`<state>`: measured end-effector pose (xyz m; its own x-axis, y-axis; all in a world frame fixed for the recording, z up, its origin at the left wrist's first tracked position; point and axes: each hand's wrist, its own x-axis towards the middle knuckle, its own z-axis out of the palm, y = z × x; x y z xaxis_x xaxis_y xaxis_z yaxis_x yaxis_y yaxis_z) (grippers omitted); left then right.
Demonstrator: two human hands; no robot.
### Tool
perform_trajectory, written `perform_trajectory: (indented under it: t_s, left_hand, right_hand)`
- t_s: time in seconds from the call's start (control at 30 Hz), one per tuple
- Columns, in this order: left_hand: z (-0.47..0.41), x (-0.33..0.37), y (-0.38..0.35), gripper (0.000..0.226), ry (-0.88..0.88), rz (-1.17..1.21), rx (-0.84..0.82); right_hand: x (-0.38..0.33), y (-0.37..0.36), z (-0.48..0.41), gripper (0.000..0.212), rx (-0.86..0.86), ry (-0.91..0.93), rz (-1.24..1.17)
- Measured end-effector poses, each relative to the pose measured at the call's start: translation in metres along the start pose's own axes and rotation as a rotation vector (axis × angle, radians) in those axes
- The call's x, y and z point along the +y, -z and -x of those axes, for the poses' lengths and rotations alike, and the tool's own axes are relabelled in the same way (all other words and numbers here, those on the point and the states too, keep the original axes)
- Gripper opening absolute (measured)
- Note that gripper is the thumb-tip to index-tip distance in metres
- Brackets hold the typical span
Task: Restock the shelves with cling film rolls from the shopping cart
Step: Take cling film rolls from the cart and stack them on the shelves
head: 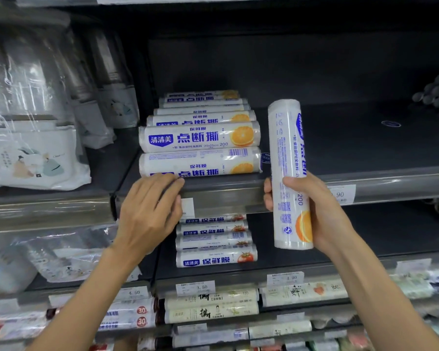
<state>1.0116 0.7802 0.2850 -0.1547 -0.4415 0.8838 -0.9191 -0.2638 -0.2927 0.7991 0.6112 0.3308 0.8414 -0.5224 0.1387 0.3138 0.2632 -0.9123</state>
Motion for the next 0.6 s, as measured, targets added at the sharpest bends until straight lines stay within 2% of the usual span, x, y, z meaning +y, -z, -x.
perform_trajectory:
  t_s: [0.07,0.17,0.43,0.53,0.6]
  left_hand:
    - [0.007,-0.009,-0.004,0.019,-0.001,-0.015,-0.022]
    - [0.010,-0.018,-0.009,0.021,0.007,-0.060,-0.032]
    - [0.011,-0.019,-0.015,0.017,-0.008,-0.097,0.023]
    - [0.012,-0.018,-0.016,0.017,0.001,-0.107,0.030]
    - [0.013,-0.019,-0.017,0.017,0.003,-0.116,0.033]
  right_hand:
    - [-0.007,0.000,-0.003,0.051,-0.003,0.004,0.040]
    - [-0.028,-0.001,-0.012,0.053,0.019,0.054,0.231]
    - [-0.102,0.001,-0.101,0.052,0.013,0.459,1.120]
    - [-0.112,-0.004,-0.158,0.064,0.038,0.391,1.407]
    - [-0.108,-0.010,-0.196,0.070,-0.023,0.343,1.486]
